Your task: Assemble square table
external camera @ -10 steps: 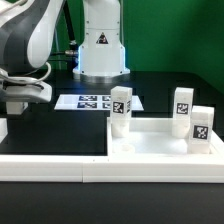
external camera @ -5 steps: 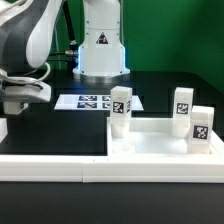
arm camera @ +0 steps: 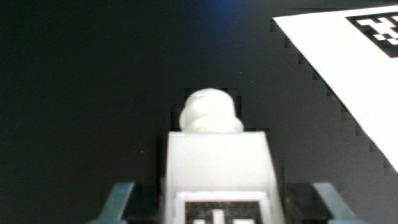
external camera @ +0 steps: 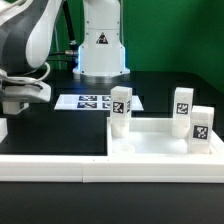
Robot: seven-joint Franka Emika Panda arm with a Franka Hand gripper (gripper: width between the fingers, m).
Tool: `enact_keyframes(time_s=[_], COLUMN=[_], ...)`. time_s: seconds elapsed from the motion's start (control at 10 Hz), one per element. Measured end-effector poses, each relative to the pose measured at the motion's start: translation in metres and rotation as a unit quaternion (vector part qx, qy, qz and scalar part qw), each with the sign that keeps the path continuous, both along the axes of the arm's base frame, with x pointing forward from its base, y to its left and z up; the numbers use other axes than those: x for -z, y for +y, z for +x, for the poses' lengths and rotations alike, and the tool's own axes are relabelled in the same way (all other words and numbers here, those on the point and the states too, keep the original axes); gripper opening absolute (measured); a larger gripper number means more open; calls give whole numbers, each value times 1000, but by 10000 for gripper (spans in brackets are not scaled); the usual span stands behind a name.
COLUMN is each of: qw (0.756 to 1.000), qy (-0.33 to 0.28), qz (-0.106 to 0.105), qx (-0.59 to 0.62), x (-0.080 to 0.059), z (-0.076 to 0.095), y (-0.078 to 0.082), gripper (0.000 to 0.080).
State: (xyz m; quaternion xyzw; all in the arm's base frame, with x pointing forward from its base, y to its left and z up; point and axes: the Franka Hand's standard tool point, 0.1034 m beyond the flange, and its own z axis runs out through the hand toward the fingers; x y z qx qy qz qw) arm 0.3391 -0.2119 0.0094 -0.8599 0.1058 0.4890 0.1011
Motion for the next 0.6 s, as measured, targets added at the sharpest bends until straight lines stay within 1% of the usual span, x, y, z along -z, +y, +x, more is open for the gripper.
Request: enact_keyframes(time_s=[0.2, 0.3, 0.5, 0.6], qw=[1000, 999, 999, 998], qy=[-1, -16, -31, -48], qz=[-1, -4, -2, -13], qx=[-3, -27, -35, -31], x=[-1, -12, -41, -58], z=[2, 19, 41, 55], y=[1, 8, 29, 40], gripper=[287, 287, 288, 288])
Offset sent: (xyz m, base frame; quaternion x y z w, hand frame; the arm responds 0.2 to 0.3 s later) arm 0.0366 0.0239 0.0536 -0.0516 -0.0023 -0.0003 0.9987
